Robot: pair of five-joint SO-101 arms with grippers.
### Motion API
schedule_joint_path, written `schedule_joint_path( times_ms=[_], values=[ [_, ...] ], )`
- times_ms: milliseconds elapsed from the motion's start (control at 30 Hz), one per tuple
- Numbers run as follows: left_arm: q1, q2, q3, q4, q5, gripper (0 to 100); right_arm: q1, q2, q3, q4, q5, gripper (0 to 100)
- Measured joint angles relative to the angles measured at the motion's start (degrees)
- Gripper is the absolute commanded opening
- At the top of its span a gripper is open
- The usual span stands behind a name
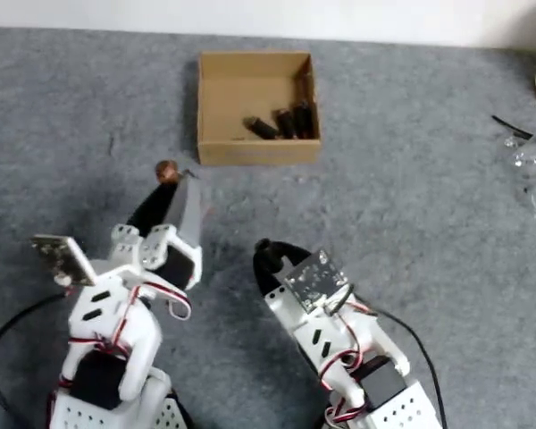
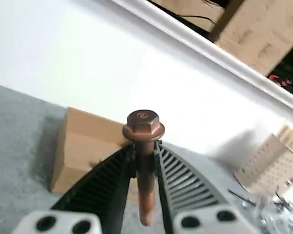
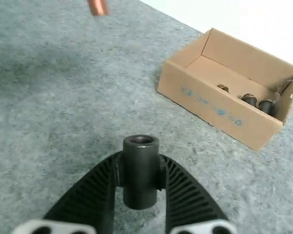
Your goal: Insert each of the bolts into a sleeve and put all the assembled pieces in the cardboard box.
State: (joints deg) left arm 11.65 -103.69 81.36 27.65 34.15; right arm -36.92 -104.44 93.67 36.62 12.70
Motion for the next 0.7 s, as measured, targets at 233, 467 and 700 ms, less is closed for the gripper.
schedule_joint_path(
  times_ms=[233,467,700],
  values=[
    [5.1,0.0,2.2,-0.6,0.1,0,-1.6,0.0,0.4,-6.5,0.0,0.5],
    [10.0,0.0,2.2,-0.6,0.1,0,-1.6,0.0,0.5,-7.1,0.0,0.5],
    [11.9,0.0,5.2,-1.0,0.4,0,-1.7,0.0,0.5,-7.1,0.0,0.5]
  ],
)
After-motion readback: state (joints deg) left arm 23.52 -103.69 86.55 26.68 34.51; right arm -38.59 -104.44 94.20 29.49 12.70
